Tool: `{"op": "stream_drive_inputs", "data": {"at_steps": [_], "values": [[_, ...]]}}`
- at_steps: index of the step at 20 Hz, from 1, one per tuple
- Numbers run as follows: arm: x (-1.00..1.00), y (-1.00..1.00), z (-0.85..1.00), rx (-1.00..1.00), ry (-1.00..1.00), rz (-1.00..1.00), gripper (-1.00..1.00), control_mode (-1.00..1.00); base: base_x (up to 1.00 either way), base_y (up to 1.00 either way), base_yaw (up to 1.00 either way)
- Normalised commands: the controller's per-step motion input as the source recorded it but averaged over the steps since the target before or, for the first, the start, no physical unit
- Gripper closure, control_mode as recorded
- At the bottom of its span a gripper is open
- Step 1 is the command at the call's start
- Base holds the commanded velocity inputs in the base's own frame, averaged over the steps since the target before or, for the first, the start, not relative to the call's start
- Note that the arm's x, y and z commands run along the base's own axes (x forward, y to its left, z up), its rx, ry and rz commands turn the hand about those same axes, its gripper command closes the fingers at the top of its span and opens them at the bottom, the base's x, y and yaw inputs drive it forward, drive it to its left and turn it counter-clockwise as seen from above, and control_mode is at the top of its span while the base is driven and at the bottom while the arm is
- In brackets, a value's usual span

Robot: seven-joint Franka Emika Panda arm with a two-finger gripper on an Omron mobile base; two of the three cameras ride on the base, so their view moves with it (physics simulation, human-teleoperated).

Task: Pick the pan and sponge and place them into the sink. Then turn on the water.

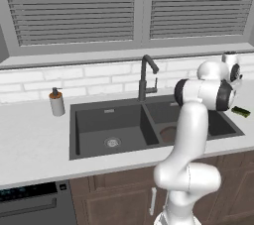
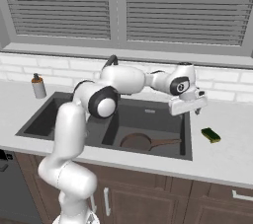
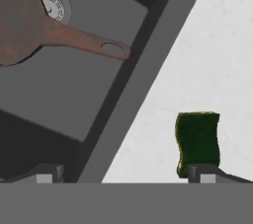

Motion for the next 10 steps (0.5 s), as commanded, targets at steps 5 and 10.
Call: {"op": "stream_drive_inputs", "data": {"at_steps": [5, 10], "values": [[-0.10, -0.10, -0.07, 0.00, 0.00, 0.00, -1.00, -1.00, 0.00, 0.00, 0.00], [-0.12, -0.01, -0.25, 0.00, -0.06, 0.00, -1.00, -1.00, 0.00, 0.00, 0.00]]}}
